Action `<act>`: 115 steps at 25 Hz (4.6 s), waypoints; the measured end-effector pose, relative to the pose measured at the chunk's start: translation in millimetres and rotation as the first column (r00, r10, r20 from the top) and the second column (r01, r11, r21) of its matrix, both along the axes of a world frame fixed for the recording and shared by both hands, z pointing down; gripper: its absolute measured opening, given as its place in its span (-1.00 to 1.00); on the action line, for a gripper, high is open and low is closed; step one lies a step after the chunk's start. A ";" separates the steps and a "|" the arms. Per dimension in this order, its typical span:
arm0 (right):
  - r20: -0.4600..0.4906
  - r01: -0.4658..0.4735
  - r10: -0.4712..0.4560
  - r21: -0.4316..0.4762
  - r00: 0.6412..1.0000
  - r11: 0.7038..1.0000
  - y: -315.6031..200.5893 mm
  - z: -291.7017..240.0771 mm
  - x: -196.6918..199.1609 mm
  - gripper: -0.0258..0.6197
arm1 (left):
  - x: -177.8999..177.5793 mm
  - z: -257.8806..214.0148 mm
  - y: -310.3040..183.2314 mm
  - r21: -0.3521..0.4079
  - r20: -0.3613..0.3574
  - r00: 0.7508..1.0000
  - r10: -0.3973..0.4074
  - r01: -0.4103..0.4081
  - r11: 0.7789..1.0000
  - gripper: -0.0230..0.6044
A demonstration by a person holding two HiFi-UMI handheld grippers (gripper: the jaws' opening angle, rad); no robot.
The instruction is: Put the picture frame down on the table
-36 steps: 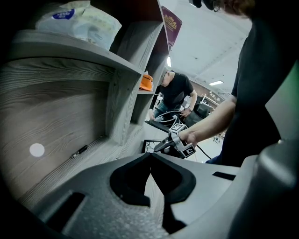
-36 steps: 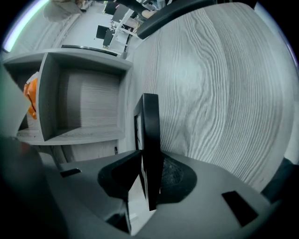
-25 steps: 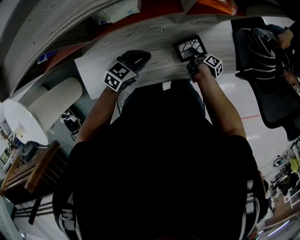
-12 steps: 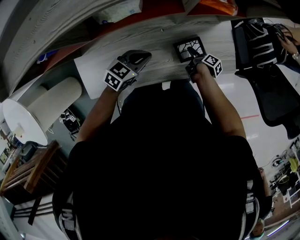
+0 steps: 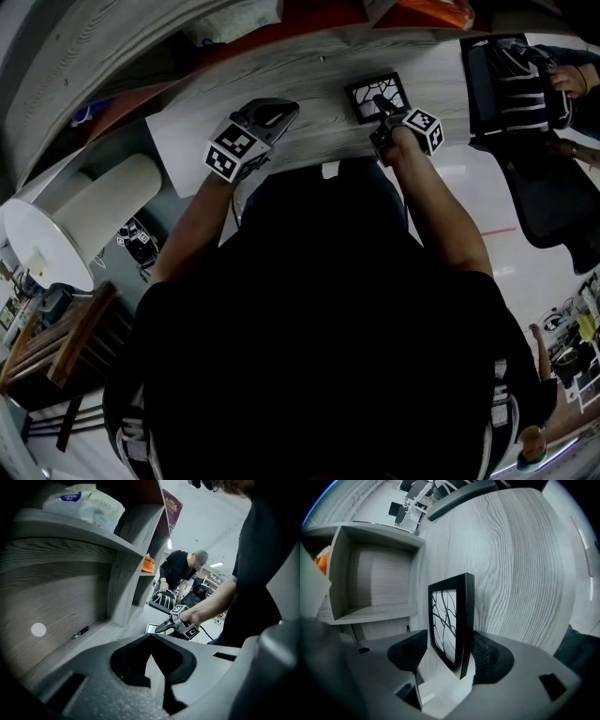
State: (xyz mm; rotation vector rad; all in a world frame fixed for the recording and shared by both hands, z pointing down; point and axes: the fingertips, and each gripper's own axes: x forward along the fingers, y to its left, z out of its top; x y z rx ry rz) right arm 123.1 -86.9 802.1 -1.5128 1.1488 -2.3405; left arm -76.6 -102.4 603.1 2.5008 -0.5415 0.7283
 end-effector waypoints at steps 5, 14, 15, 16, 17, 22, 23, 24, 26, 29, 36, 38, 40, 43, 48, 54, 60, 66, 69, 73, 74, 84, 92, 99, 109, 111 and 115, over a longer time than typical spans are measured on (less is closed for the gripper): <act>0.013 0.000 0.001 -0.024 1.000 1.000 9.1 -0.7 -1.7 -0.05 | 1.2 0.2 2.0 -0.006 0.000 1.000 0.006 -0.006 1.000 -0.87; 0.025 -0.009 0.009 -0.031 1.000 0.999 13.7 -0.5 -1.5 -0.04 | 4.9 0.0 0.7 -0.005 -0.004 1.000 0.007 -0.007 1.000 -0.87; 0.028 -0.006 0.007 -0.030 1.000 1.000 14.0 -1.0 -1.8 -0.04 | 5.9 -0.3 0.8 -0.005 -0.005 1.000 0.008 -0.008 1.000 -0.87; 0.031 -0.003 0.004 -0.030 1.000 1.000 14.5 -1.5 -2.4 -0.04 | 6.7 -0.3 1.2 -0.005 -0.005 1.000 0.009 -0.009 1.000 -0.87; 0.035 -0.002 0.003 -0.029 0.999 1.000 15.2 -1.9 -2.8 -0.04 | 7.5 -0.2 1.7 -0.005 -0.006 1.000 0.011 -0.011 1.000 -0.87; 0.043 -0.018 0.019 -0.025 0.999 1.000 17.1 -5.4 0.8 -0.04 | 10.7 -1.9 2.3 -0.003 -0.009 1.000 0.015 -0.015 1.000 -0.87; 0.043 -0.021 0.022 -0.023 0.999 1.000 16.8 -6.4 2.2 -0.04 | 11.3 -2.8 2.5 -0.002 -0.009 1.000 0.015 -0.015 1.000 -0.87; 0.042 -0.022 0.023 -0.021 0.999 1.000 16.4 -7.4 3.4 -0.04 | 11.8 -3.5 2.7 -0.001 -0.009 1.000 0.016 -0.016 1.000 -0.87; 0.043 -0.026 0.026 -0.017 0.999 1.000 15.4 -9.6 5.0 -0.04 | 12.5 -4.2 3.5 0.001 -0.007 1.000 0.019 -0.019 1.000 -0.87; 0.047 -0.046 0.046 -0.012 0.998 0.999 15.1 -12.4 8.2 -0.04 | 12.7 -5.7 4.9 0.003 -0.005 1.000 0.022 -0.022 1.000 -0.87; 0.060 -0.037 0.036 0.011 0.998 0.999 12.2 -18.5 7.7 -0.05 | 12.1 -9.7 5.0 0.011 -0.002 1.000 0.023 -0.023 1.000 -0.87; 0.059 -0.035 0.034 0.018 0.998 0.999 12.1 -20.5 7.5 -0.12 | 12.4 -11.0 6.9 0.012 -0.002 1.000 0.025 -0.025 1.000 -0.87; 0.051 -0.034 0.032 0.029 0.998 0.999 11.1 -22.5 8.8 -0.25 | 12.6 -10.7 9.7 0.009 -0.001 1.000 0.030 -0.030 1.000 -0.87; 0.040 -0.034 0.033 0.039 0.999 0.999 10.4 -26.4 12.6 -0.39 | 13.2 -10.7 13.9 0.005 0.001 0.999 0.035 -0.035 0.999 -0.87; 0.024 -0.022 0.021 0.046 0.999 0.999 13.1 -28.4 16.7 -0.59 | 13.8 -11.8 17.9 0.008 -0.002 0.999 0.036 -0.036 0.999 -0.87; 0.013 -0.010 0.009 0.060 1.000 0.998 14.5 -30.7 16.3 -0.76 | 11.6 -11.6 21.8 0.010 0.000 0.999 0.032 -0.032 0.999 -0.87; 0.013 0.013 -0.014 0.063 1.000 0.998 19.0 -30.1 14.7 -0.88 | 12.3 -11.5 26.5 0.011 0.000 0.999 0.032 -0.032 0.999 -0.87; 0.022 0.027 -0.028 0.063 0.999 0.998 20.4 -30.7 16.2 -0.89 | 11.6 -10.8 28.6 0.011 0.000 1.000 0.026 -0.026 1.000 -0.87; 0.019 0.029 -0.030 0.070 0.999 0.997 19.6 -32.2 19.5 -0.89 | 13.4 -10.8 30.0 0.014 0.000 1.000 0.024 -0.024 1.000 -0.87; -0.004 0.057 -0.057 0.085 0.998 0.995 18.2 -36.9 22.1 -0.89 | 18.0 -13.5 31.1 0.022 -0.005 1.000 0.027 -0.026 0.999 -0.87; -0.018 0.070 -0.068 0.093 0.998 0.993 17.2 -39.1 22.9 -0.89 | 18.9 -14.4 31.7 0.024 -0.005 1.000 0.029 -0.029 0.999 -0.87; -0.263 0.263 -0.206 0.204 0.942 0.943 -9.5 -75.7 37.0 -0.90 | 20.9 -25.7 23.8 0.056 -0.006 1.000 0.025 -0.024 0.998 -0.87; -0.532 0.519 -0.306 0.312 0.789 0.795 -42.3 -121.4 31.7 -0.90 | 19.8 -28.1 19.5 0.063 -0.017 1.000 0.017 -0.016 0.998 -0.87; -0.751 0.742 -0.315 0.329 0.580 0.583 -65.3 -172.7 15.2 -0.90 | 14.8 -35.4 7.1 0.068 -0.041 0.999 -0.021 0.024 0.997 -0.87; -0.840 0.826 -0.262 0.323 0.475 0.461 -73.3 -213.4 6.3 -0.90 | 11.4 -47.7 0.1 0.101 -0.048 0.998 -0.050 0.055 0.993 -0.87; -0.851 0.834 -0.245 0.326 0.464 0.445 -74.2 -223.7 6.1 -0.90 | 11.4 -52.0 -0.6 0.110 -0.049 0.998 -0.051 0.056 0.992 -0.87; -0.870 0.847 -0.208 0.337 0.447 0.412 -77.3 -247.0 4.8 -0.90 | 11.7 -63.3 -3.1 0.136 -0.054 0.997 -0.052 0.059 0.989 -0.87</act>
